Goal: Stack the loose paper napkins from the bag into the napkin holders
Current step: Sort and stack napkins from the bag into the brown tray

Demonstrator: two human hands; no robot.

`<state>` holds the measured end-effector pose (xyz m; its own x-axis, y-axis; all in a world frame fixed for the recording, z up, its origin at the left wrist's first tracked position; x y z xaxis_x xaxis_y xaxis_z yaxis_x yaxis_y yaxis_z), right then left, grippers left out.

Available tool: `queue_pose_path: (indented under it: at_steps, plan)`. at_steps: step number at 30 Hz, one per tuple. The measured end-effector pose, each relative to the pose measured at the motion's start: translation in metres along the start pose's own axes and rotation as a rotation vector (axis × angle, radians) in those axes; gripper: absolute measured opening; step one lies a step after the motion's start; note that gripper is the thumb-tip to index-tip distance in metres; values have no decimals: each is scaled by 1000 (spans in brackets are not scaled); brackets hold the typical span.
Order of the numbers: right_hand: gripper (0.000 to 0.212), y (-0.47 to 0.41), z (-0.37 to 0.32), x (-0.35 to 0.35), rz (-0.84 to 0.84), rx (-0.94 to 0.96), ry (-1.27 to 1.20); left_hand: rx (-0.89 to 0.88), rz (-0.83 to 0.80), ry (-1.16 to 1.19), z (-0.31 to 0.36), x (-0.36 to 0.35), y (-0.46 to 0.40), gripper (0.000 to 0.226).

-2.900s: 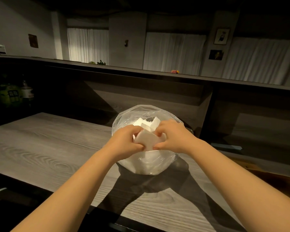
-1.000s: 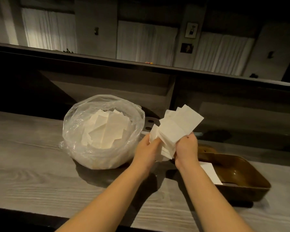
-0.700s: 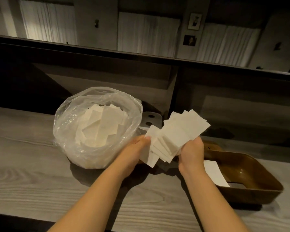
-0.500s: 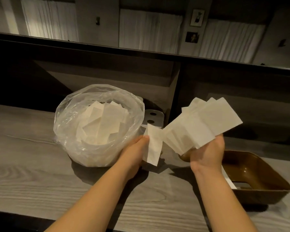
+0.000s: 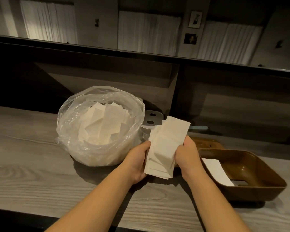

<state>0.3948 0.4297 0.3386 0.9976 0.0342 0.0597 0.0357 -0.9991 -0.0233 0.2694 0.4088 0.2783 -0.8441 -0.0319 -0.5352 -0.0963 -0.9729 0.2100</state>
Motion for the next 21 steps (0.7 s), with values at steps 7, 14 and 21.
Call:
queue_pose_path:
  at_steps: [7,14,21]
  plan:
    - [12,-11,18,7,94,-118,-151,90,-51,3,-4,-3,5,34]
    - [19,-10,24,9,80,-361,-255,107,-57,-34,-5,2,1,45]
    - [12,-16,5,17,189,-127,-169,86,-30,-50,-1,7,3,24]
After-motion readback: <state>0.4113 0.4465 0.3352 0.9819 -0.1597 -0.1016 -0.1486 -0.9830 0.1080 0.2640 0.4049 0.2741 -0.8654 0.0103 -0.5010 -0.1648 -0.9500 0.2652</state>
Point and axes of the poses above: each hand's wrist, its own y-axis away from the middle knuckle, its own x-axis out of the back of the hand, z = x × y, the point moved 10 cm from there along -y, towards the middle knuckle, and after that the axes turned 3 degrees about -z, right-handed, at the moved point
